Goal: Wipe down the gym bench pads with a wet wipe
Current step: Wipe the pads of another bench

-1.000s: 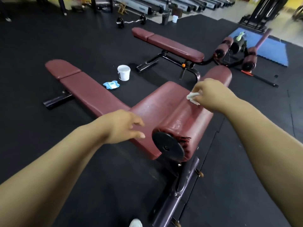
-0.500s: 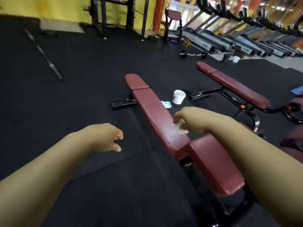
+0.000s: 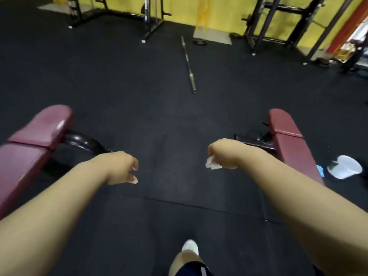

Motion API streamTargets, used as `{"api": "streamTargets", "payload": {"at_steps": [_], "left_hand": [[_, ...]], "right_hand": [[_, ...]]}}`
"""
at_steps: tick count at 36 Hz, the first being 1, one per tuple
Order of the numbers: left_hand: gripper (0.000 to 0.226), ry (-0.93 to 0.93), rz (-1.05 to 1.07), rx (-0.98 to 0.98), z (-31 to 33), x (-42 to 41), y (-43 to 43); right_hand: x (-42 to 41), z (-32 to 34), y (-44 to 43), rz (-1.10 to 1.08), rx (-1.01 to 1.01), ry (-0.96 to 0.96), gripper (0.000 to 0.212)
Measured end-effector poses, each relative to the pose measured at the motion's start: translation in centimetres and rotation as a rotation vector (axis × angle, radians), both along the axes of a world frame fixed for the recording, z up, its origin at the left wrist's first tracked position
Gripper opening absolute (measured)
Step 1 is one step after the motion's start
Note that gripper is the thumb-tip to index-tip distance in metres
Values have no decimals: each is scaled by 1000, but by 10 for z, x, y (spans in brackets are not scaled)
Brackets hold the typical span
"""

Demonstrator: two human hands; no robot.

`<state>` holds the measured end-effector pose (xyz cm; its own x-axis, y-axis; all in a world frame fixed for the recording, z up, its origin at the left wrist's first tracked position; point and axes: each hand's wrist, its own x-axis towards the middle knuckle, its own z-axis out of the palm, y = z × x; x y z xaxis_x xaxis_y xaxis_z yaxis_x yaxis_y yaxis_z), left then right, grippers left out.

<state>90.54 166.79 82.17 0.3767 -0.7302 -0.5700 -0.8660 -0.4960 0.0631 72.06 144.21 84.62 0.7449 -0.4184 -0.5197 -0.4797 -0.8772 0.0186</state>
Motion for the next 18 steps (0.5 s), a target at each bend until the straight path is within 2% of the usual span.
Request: {"api": "streamTargets", "payload": {"at_steps": [4,7,11,15,18], "left_hand": [[45,21,138,28,-16,50,18],[44,29,258,19,-28,92,26],[42,21,358,9,-32,132,25],[44,34,505,-5,-36,177,30],[46,35,608,-19,-42,206,40]], "right_hand": [[77,-15,-2,103,26,48,28],[139,-26,-7,197,38,61,23],[214,-40,-15,278,32,71,31],[303,-39,-20,400,68,130,21],[363,-43,-15,486,20,146,25]]}}
